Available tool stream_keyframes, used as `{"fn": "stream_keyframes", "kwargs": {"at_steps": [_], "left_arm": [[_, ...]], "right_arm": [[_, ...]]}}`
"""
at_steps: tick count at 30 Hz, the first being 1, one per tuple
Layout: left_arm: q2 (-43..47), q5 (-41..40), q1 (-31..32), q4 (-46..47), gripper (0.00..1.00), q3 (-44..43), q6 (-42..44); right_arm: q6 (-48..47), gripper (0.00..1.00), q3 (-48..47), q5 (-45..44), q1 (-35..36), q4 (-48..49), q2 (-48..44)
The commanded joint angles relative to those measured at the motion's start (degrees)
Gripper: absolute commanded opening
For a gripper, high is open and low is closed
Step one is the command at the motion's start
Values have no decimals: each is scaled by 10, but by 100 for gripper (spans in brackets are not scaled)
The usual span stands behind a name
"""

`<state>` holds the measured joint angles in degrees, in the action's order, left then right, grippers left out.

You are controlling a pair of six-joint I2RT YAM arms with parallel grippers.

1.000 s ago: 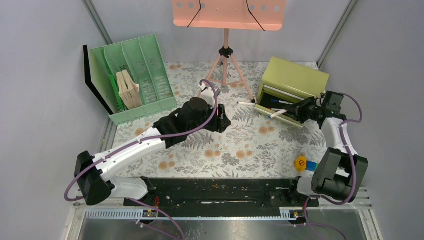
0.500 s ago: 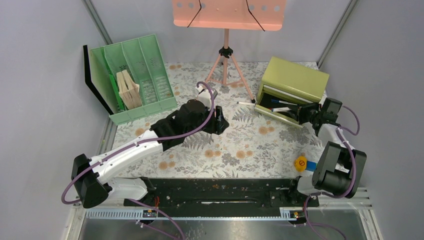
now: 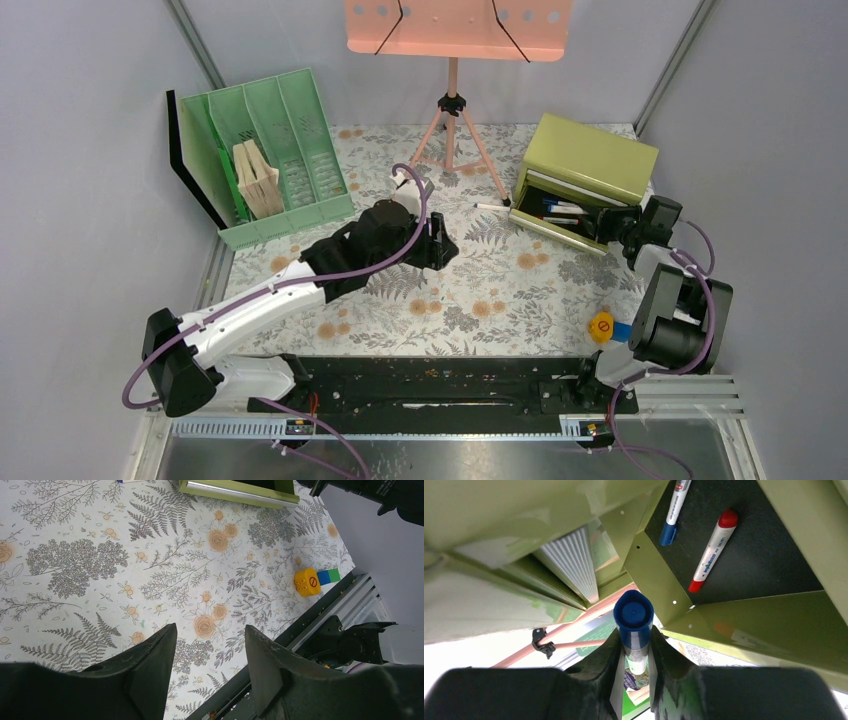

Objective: Organize the desk
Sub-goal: Place the stationery in the drawer.

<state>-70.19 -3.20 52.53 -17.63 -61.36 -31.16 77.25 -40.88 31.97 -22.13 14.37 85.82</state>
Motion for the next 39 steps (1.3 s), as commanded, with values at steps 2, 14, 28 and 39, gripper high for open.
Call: {"fn": "stream_keyframes", "kwargs": {"at_steps": [2, 14, 28, 39], "left_arm": [[-5, 14, -1, 11, 53, -26, -5], [-20, 19, -1, -2, 54, -46, 12], [-70, 66, -28, 14, 54, -61, 24], [-211, 136, -61, -67, 57, -186, 95]], "right_arm": [[35, 34, -1, -9, -3, 46, 7], [-24, 66, -3, -17, -4, -35, -44], [-138, 66, 21, 32, -4, -132, -124], [-247, 66, 33, 57, -4, -236, -153]]}}
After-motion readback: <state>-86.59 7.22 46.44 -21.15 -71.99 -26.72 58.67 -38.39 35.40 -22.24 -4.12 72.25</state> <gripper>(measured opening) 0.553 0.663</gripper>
